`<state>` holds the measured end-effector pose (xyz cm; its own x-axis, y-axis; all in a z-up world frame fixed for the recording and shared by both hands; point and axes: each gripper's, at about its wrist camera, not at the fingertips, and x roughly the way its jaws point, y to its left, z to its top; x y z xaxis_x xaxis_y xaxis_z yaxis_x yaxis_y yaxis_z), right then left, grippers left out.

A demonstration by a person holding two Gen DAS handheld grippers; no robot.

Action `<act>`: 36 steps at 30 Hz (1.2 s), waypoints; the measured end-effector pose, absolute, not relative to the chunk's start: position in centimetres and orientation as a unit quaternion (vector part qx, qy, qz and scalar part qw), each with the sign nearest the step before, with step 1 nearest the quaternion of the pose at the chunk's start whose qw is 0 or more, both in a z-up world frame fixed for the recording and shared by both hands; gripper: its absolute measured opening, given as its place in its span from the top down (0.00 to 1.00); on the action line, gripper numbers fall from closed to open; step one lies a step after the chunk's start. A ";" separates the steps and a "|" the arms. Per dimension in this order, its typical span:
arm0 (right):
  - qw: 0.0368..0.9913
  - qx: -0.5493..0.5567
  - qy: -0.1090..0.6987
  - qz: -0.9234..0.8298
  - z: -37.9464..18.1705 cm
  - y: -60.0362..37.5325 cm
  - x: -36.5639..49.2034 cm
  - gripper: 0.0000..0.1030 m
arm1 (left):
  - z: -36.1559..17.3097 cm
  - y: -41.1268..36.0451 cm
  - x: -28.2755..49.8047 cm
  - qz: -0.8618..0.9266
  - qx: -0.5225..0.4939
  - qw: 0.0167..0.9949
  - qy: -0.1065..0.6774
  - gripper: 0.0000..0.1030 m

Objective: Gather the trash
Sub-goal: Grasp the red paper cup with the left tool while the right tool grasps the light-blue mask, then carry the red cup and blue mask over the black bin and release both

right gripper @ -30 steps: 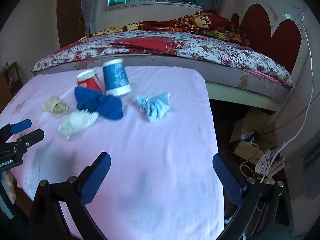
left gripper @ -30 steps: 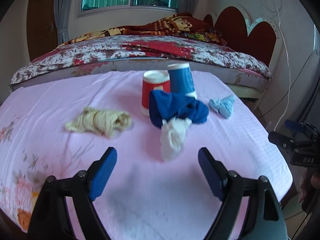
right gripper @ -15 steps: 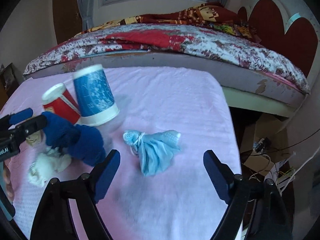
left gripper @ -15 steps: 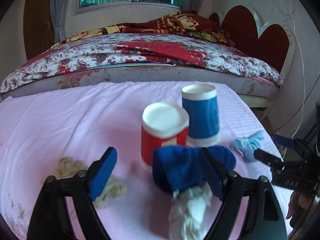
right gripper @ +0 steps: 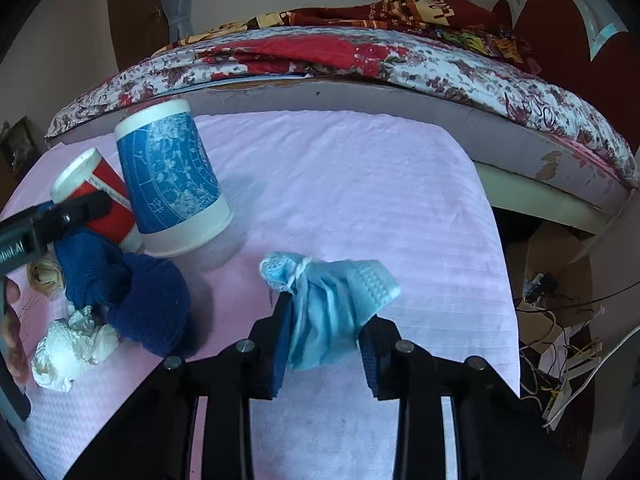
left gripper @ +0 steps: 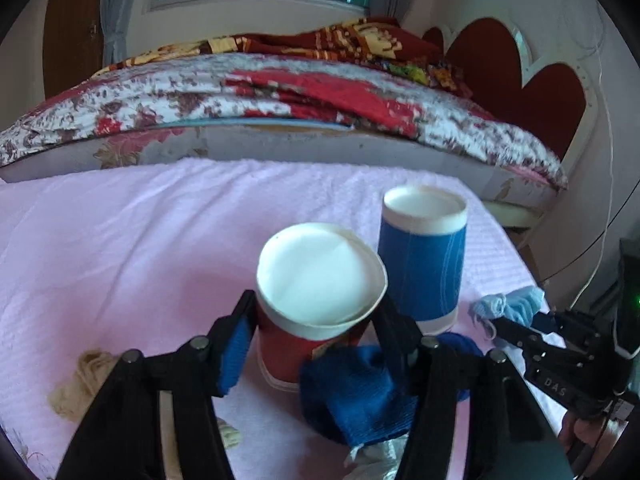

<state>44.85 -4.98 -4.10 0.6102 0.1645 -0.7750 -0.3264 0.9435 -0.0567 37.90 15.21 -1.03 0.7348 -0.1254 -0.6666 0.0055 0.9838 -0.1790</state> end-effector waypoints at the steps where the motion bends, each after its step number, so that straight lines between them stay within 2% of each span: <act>1: 0.894 -0.094 0.416 0.139 -3.9 -5.1 44.7 0.70 | -0.5 15.6 37.6 -0.036 -0.084 0.931 0.355 0.43; 13: 0.910 -0.082 0.384 0.135 -0.4 -7.2 39.7 0.71 | 3.0 18.9 33.3 -0.024 -0.065 0.943 0.326 0.44; 36: 0.929 -0.076 0.340 0.125 5.9 -14.6 19.7 0.71 | 3.4 7.1 18.1 -0.104 0.000 0.947 0.305 0.45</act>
